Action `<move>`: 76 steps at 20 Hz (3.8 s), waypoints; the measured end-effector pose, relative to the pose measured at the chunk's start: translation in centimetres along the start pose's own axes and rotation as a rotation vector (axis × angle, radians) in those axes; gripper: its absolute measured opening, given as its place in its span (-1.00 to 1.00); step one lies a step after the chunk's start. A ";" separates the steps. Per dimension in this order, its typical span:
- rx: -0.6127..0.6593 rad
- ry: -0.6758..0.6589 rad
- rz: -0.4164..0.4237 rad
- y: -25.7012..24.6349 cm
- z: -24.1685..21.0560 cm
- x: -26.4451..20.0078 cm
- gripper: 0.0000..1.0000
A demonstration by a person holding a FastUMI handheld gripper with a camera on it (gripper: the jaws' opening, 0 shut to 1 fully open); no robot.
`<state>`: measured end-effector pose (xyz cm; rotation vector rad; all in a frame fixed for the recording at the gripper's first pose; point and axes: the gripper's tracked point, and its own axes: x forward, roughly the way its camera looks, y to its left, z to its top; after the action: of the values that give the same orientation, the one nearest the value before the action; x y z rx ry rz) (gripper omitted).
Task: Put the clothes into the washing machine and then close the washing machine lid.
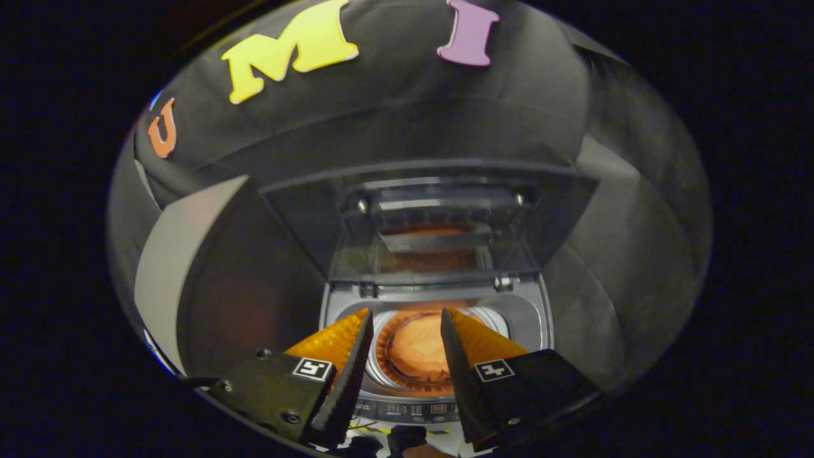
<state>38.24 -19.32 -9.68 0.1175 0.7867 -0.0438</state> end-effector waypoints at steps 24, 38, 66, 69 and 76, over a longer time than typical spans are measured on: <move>-0.148 -0.201 -0.104 -0.7 18.7 2.7 0.88; -0.028 -0.094 -0.095 -3.7 13.8 6.2 0.97; -0.018 -0.218 -0.108 -3.6 6.2 1.6 0.97; -0.007 -0.185 -0.111 -3.6 5.5 1.6 0.97; 0.089 -0.023 -0.094 -2.4 2.5 1.7 0.96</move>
<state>41.02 -22.06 -9.31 0.1636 0.7666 -0.1690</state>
